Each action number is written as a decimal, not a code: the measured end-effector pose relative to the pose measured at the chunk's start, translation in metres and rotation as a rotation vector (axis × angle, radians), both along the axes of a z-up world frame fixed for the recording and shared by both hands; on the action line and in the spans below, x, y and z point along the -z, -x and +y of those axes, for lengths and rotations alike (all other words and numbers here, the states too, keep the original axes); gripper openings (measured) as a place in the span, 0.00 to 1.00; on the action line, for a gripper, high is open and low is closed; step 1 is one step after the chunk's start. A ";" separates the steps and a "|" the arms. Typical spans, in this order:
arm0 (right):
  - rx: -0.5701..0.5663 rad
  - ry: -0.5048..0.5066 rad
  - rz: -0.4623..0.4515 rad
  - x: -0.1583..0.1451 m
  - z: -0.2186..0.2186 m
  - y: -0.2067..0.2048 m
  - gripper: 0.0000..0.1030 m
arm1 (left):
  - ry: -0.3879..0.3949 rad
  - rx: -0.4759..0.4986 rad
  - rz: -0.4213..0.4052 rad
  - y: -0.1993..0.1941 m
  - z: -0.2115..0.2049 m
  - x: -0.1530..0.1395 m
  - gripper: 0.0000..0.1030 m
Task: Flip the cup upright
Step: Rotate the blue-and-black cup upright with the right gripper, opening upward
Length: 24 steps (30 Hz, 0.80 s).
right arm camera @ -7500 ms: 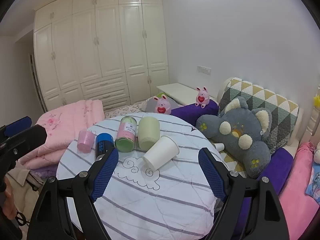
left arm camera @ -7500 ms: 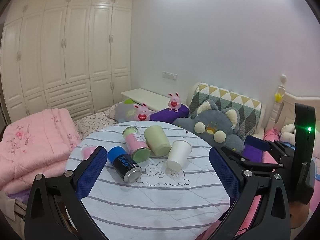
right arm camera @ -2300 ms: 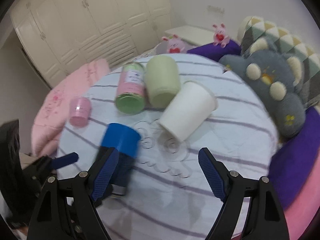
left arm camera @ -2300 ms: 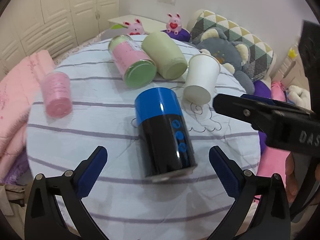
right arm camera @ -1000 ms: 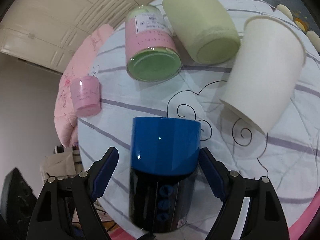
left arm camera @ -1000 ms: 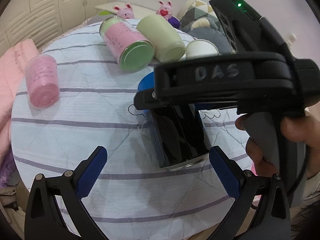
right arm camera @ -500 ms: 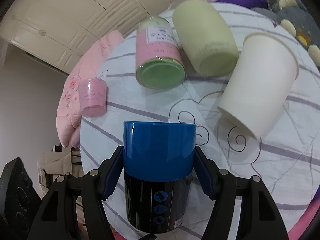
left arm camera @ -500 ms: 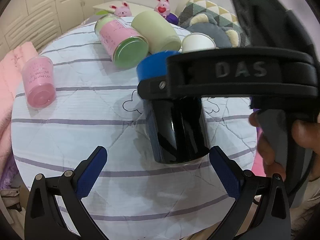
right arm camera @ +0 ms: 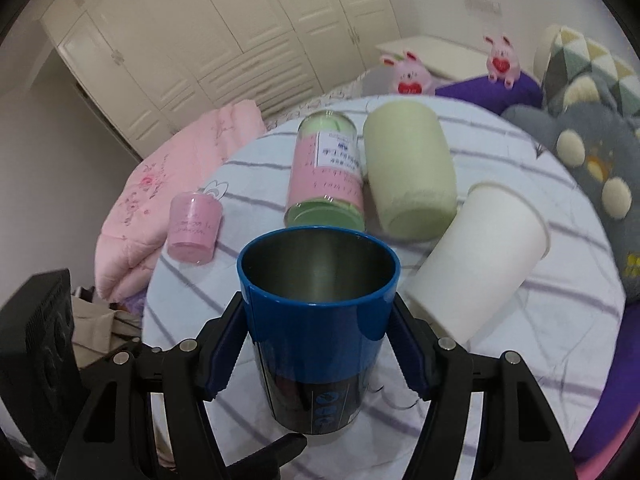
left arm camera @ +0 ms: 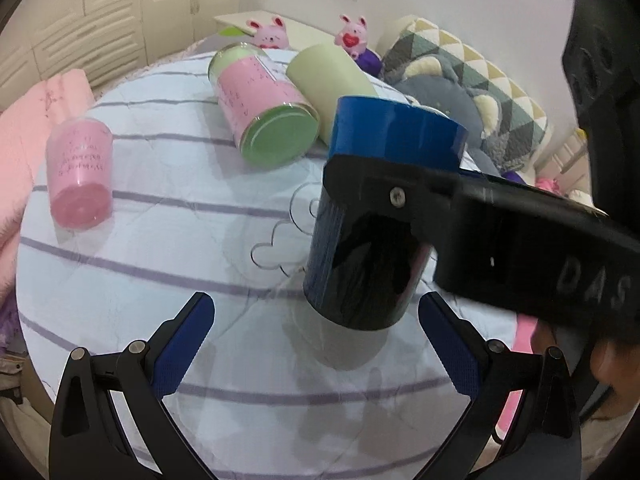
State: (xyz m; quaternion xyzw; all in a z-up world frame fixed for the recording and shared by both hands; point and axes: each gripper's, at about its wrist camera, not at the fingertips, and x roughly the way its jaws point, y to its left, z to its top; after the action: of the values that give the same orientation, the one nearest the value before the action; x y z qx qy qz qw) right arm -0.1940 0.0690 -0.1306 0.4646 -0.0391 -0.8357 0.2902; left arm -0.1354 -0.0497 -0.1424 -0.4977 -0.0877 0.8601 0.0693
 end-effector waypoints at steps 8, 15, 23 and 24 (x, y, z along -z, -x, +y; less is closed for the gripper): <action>-0.045 -0.063 0.112 -0.001 -0.008 -0.016 0.66 | 0.031 0.002 -0.024 0.005 0.004 0.011 1.00; -0.066 -0.095 0.180 -0.002 -0.007 -0.038 0.66 | 0.063 0.008 -0.003 -0.004 0.008 0.011 1.00; -0.072 -0.125 0.246 -0.002 -0.008 -0.060 0.66 | 0.106 0.012 0.017 -0.012 0.012 0.015 1.00; -0.073 -0.127 0.254 -0.002 -0.008 -0.062 0.66 | 0.110 0.015 0.018 -0.013 0.013 0.015 1.00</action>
State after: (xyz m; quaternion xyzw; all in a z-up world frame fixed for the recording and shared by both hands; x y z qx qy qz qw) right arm -0.1318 0.0615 -0.1291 0.3735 0.0677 -0.8775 0.2930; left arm -0.1220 -0.0365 -0.1572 -0.4936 -0.0360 0.8676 0.0491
